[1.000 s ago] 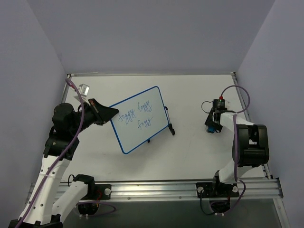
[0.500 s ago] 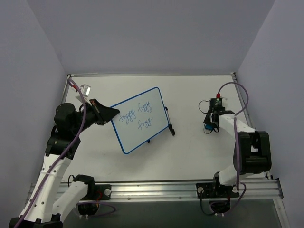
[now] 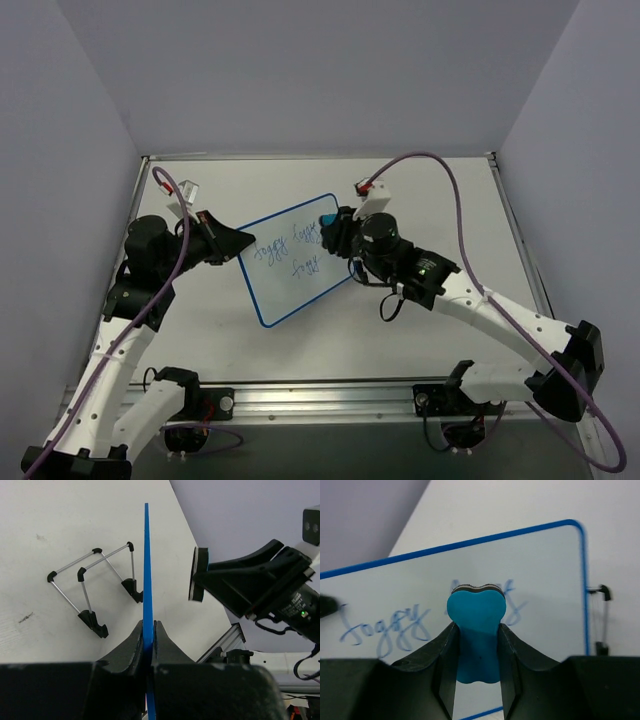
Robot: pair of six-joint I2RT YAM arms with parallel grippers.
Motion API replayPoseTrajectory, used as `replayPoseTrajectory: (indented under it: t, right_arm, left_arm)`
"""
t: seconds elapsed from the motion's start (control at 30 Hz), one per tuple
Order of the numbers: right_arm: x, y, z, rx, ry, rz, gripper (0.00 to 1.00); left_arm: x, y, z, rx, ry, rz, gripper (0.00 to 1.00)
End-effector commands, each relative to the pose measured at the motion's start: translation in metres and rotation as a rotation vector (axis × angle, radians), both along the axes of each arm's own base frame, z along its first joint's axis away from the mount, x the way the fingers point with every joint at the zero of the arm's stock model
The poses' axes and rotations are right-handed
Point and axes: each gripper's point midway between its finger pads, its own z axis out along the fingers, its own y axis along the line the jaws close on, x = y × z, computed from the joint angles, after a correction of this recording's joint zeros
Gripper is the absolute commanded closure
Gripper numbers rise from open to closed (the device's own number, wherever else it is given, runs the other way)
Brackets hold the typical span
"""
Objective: Erase the whiteboard
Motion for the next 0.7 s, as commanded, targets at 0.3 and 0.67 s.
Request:
replayPoseTrajectory:
  t: [0.3, 0.67]
  right_arm:
    - [-0.045, 0.132, 0.036, 0.060, -0.080, 0.223, 0.93]
    - [-0.031, 0.101, 0.015, -0.027, -0.073, 0.098, 0.93]
  left_arm:
    - [-0.012, -0.010, 0.051, -0.113, -0.147, -0.041, 0.98]
    - [-0.028, -0.015, 0.074, -0.163, -0.203, -0.093, 0.98]
